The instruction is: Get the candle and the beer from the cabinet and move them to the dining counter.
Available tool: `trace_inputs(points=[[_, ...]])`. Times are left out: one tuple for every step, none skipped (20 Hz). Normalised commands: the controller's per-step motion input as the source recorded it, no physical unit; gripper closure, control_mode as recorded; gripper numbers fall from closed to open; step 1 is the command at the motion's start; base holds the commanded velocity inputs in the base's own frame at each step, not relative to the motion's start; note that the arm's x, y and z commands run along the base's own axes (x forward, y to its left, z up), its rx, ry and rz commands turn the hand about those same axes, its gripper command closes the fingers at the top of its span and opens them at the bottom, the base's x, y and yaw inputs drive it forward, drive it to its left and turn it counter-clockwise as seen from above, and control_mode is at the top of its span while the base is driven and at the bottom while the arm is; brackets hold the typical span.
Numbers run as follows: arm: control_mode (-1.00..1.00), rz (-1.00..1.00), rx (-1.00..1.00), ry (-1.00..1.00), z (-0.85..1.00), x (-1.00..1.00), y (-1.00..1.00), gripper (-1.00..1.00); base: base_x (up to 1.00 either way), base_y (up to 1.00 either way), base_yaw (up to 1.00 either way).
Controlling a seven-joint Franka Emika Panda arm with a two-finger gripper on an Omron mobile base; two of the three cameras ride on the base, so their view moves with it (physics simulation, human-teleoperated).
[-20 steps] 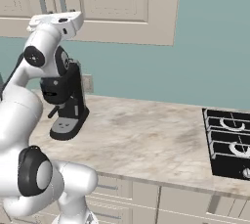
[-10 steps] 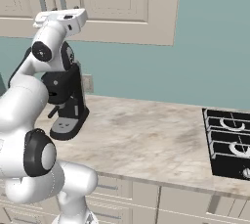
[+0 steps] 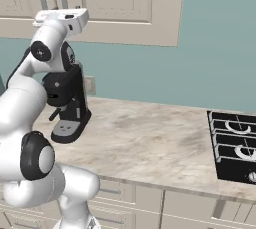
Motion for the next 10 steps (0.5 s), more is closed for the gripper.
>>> trace_inputs(points=[[-1.0,0.0,0.0,0.04,0.09,0.36,0.07,-1.0,0.0,0.0,0.0],[-1.0,0.0,0.0,0.06,0.07,0.39,0.08,-1.0,0.0,0.0,0.0],[-1.0,0.0,0.0,0.07,0.11,0.38,0.09,-1.0,0.0,0.0,0.0],[-1.0,0.0,0.0,0.07,0.08,0.37,0.11,-1.0,0.0,0.0,0.0],[-1.0,0.0,0.0,0.05,0.06,0.36,0.11,-1.0,0.0,0.0,0.0],[-1.0,0.0,0.0,0.05,0.0,0.34,0.1,-1.0,0.0,0.0,0.0],[-1.0,0.0,0.0,0.03,0.0,0.34,0.12,1.0,0.0,0.0,0.0],[-1.0,0.0,0.0,0.02,0.0,0.34,0.12,1.0,0.0,0.0,0.0],[-1.0,0.0,0.0,0.0,0.0,0.27,0.07,1.0,0.0,0.0,0.0],[-1.0,0.0,0.0,0.0,0.0,0.24,0.02,1.0,0.0,0.0,0.0]])
